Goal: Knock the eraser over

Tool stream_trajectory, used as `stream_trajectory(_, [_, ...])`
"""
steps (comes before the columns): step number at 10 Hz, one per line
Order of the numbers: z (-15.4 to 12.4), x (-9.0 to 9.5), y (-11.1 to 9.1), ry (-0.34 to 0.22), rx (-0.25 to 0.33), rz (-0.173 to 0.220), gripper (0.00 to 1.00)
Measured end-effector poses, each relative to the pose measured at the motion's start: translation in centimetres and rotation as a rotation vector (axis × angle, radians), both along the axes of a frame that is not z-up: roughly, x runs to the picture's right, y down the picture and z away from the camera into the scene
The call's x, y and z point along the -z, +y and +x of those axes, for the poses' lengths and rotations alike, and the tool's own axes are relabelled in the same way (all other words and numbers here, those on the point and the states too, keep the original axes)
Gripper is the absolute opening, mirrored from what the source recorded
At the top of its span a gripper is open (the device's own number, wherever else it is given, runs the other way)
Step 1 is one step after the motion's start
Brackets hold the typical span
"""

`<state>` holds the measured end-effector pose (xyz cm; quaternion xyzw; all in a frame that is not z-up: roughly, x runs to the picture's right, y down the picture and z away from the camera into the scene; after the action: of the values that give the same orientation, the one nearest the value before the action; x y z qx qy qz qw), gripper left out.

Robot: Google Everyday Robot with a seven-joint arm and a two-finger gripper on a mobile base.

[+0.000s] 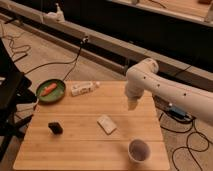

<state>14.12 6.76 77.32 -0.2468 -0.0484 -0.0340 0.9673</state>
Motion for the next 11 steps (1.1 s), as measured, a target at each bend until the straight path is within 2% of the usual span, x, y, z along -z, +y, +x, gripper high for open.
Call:
stream_trajectory(4, [0.0, 0.0, 0.0, 0.000, 0.000, 0.000, 0.03])
stream_trajectory(6, [-1.7, 0.0, 0.5, -0.050, -0.027, -0.017, 0.00])
stream_trajectory(8, [-5.3, 0.0, 2.2, -0.160, -0.076, -0.072, 0.00])
stream_trajectory(9, [-8.6, 0.1, 3.7, -0.255, -0.100, -0.124, 0.00])
stream_trajectory(11, [-13.4, 0.4, 6.1, -0.372, -0.087, -0.192, 0.00])
